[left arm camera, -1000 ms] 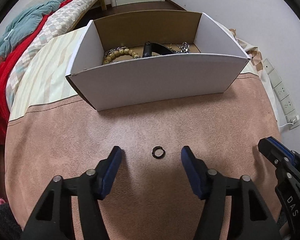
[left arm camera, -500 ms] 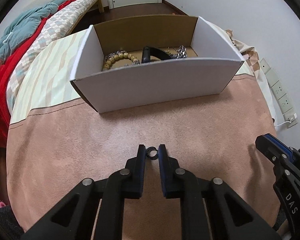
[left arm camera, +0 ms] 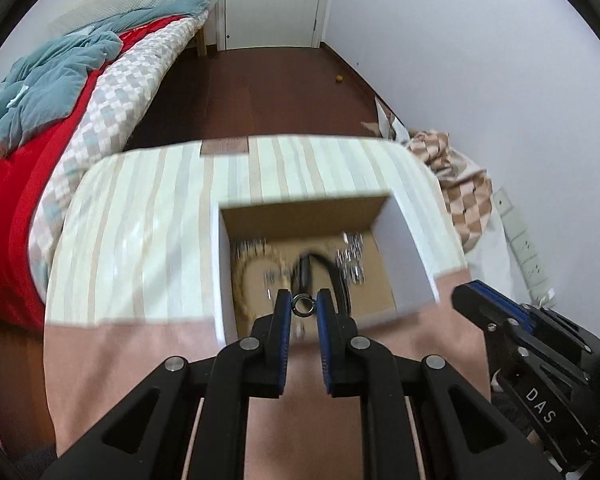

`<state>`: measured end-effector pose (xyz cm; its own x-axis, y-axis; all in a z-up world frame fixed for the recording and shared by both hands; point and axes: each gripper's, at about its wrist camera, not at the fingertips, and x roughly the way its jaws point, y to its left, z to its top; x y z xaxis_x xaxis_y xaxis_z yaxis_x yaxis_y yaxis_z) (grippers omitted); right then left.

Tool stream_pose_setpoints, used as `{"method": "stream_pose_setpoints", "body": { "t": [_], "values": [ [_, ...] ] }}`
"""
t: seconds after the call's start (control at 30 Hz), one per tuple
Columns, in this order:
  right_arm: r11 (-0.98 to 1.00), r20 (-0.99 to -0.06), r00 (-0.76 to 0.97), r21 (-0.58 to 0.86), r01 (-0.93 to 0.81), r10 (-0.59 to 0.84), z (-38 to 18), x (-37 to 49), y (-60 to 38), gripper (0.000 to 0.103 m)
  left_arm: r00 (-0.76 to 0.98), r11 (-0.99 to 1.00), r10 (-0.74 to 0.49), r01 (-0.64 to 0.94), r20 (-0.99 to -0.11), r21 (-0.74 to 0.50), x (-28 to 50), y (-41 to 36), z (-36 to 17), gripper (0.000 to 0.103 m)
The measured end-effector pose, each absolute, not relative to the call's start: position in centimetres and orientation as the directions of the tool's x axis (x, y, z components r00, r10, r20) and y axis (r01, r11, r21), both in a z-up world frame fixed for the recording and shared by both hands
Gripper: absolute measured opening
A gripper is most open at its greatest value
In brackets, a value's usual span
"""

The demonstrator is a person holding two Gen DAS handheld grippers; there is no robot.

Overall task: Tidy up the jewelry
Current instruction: 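Carry the black rings into the white box with both tools, then open both tools over the box and lift them away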

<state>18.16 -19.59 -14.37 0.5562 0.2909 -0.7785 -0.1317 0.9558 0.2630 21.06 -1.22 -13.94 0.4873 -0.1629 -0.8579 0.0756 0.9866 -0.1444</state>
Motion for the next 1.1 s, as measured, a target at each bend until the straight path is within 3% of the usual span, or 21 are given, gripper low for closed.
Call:
{"method": "stream_pose_setpoints", "body": {
  "t": [0.33,0.67,0.77,0.9,1.0,1.1],
  "values": [
    [0.925,-0.861,0.347,0.311,-0.219,0.371,-17.4,29.9,-16.4,0.013,0.340,0.976,-0.218,0.058,-0.915,-0.210,30.3,0.9,-17.7,0.010],
    [0.889,-0.852,0.271,0.393,-0.235,0.448,-19.1,32.0,-15.3,0.014,0.270,0.952,-0.292,-0.011,-0.917,-0.306,32.1,2.0,-19.1,0.015],
    [0.891,-0.848,0.281,0.402,-0.210,0.448,-18.8,31.8,-15.8,0.033,0.294,0.957,-0.274,-0.015,-0.916,-0.291,32.0,2.3,-18.3,0.024],
    [0.900,-0.837,0.334,0.386,-0.201,0.434,-17.5,30.9,-16.8,0.033,0.347,0.965,-0.241,-0.016,-0.906,-0.263,31.2,2.7,-16.8,0.056],
    [0.918,-0.833,0.387,0.347,-0.191,0.395,-16.2,29.8,-17.6,0.034,0.393,0.976,-0.192,-0.018,-0.899,-0.217,30.0,3.1,-15.7,0.057],
    [0.942,-0.839,0.430,0.281,-0.183,0.333,-15.3,28.4,-18.2,0.044,0.428,0.986,-0.141,-0.022,-0.893,-0.167,28.5,3.3,-15.2,0.078]
  ]
}}
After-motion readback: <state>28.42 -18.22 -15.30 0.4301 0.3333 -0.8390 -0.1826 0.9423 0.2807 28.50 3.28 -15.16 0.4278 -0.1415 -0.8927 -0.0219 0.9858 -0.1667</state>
